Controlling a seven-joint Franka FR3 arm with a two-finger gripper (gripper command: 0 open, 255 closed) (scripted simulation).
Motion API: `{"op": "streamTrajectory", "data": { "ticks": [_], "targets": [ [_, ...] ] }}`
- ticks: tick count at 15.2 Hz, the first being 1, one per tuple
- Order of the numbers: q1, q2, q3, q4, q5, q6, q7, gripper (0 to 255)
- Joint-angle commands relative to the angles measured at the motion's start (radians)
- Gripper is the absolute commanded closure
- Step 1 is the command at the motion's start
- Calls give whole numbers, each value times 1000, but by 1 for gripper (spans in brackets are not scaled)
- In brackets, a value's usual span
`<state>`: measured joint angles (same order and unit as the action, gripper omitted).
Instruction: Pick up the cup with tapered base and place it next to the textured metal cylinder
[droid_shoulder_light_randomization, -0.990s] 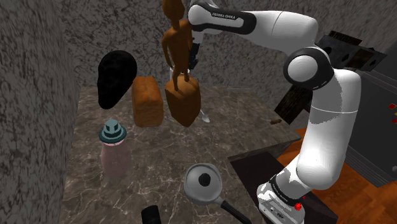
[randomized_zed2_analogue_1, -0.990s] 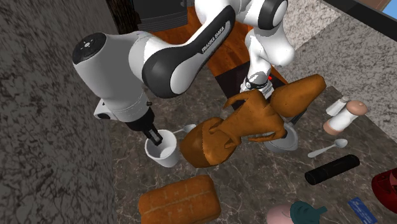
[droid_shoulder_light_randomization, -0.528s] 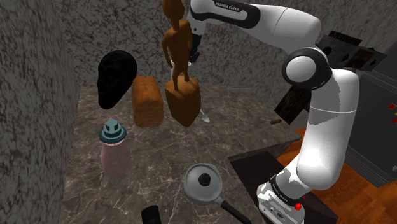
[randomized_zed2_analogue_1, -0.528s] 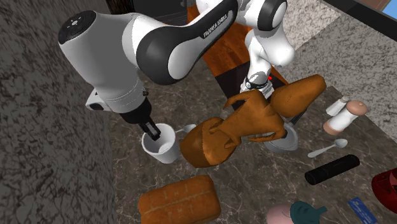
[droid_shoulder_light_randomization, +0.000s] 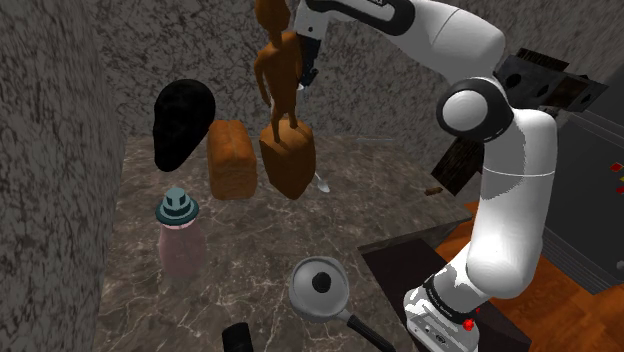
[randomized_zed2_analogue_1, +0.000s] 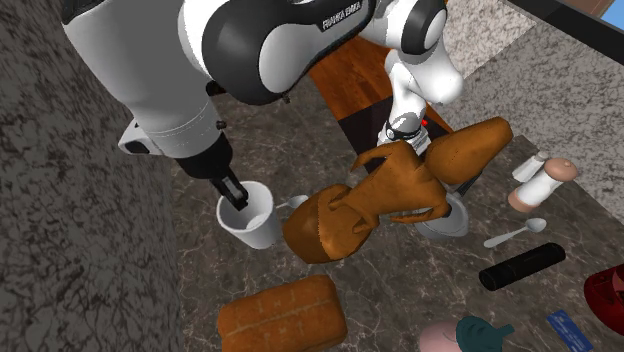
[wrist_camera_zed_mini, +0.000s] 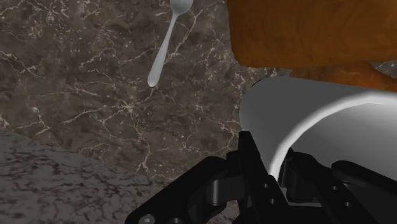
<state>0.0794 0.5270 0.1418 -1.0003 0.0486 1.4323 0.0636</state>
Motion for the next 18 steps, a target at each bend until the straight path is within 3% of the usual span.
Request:
{"op": "streamTrajectory", "data": {
  "ticks": [1,8,18],
  "targets": [
    [5,-48,4,-69,5,22,11,255],
    [43,-327,40,-480,43,165,86,255],
    [119,-602,113,-822,109,257,219,255]
  ]
}}
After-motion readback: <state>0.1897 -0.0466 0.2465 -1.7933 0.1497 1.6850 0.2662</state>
